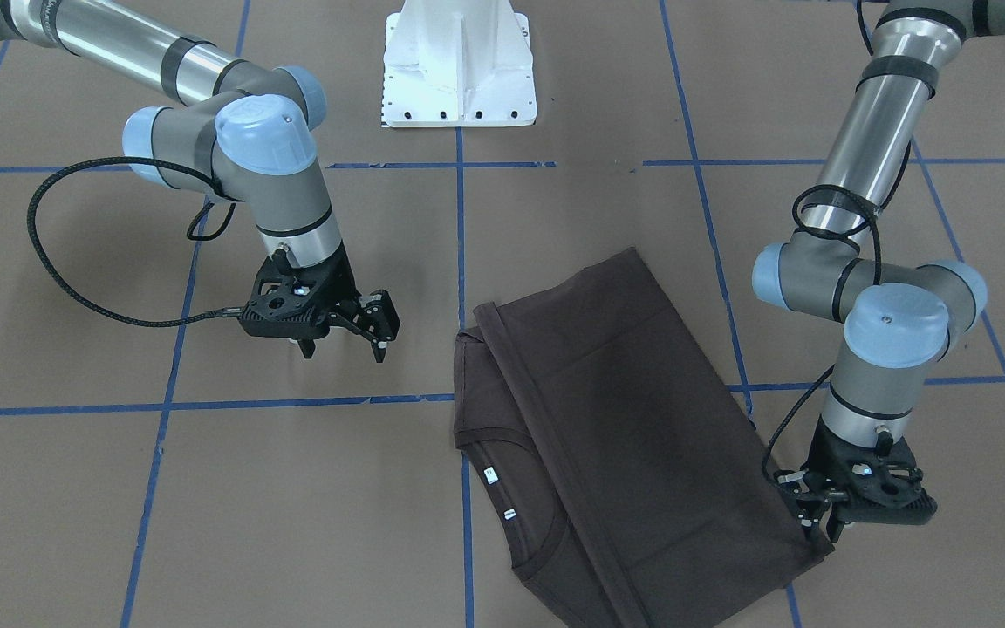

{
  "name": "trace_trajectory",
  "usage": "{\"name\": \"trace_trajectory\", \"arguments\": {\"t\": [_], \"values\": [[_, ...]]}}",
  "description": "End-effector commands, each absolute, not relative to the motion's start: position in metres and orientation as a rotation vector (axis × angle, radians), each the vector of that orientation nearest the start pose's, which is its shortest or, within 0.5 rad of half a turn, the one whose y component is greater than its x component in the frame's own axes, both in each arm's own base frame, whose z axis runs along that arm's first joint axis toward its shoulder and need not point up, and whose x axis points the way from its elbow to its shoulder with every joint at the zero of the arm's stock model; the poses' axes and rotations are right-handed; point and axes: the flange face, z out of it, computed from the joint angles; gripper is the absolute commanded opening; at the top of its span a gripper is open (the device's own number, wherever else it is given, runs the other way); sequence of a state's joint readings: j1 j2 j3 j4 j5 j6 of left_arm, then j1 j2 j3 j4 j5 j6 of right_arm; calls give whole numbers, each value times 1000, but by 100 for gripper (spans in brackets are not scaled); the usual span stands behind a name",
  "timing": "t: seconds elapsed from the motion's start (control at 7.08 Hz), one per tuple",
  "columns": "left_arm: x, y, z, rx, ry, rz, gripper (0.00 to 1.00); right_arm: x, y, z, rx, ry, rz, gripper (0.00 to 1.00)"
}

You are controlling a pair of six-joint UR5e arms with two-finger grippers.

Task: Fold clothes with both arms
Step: 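Hold the shirt corner with the left gripper while the right gripper presses the collar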

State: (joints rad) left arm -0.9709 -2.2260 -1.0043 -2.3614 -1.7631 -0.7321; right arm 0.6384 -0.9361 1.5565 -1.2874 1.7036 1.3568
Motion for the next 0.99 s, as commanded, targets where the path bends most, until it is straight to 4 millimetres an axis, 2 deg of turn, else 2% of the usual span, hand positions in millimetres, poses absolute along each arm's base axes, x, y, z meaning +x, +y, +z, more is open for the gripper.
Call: {"name": "trace_trajectory", "arguments": {"t": [0.0,0.14,0.57,0.85], "values": [[328,-677,442,567,789,19,100,-553,-538,215,270,-874,468,77],[323,-667,434,580,808,16,100,-579,-547,199,267,-859,480,59],[327,-664,431,587,818,24,100,-639,-548,186,264,-794,450,55],[328,-663,431,587,819,26,100,-643,-551,194,286,-765,413,55]]}}
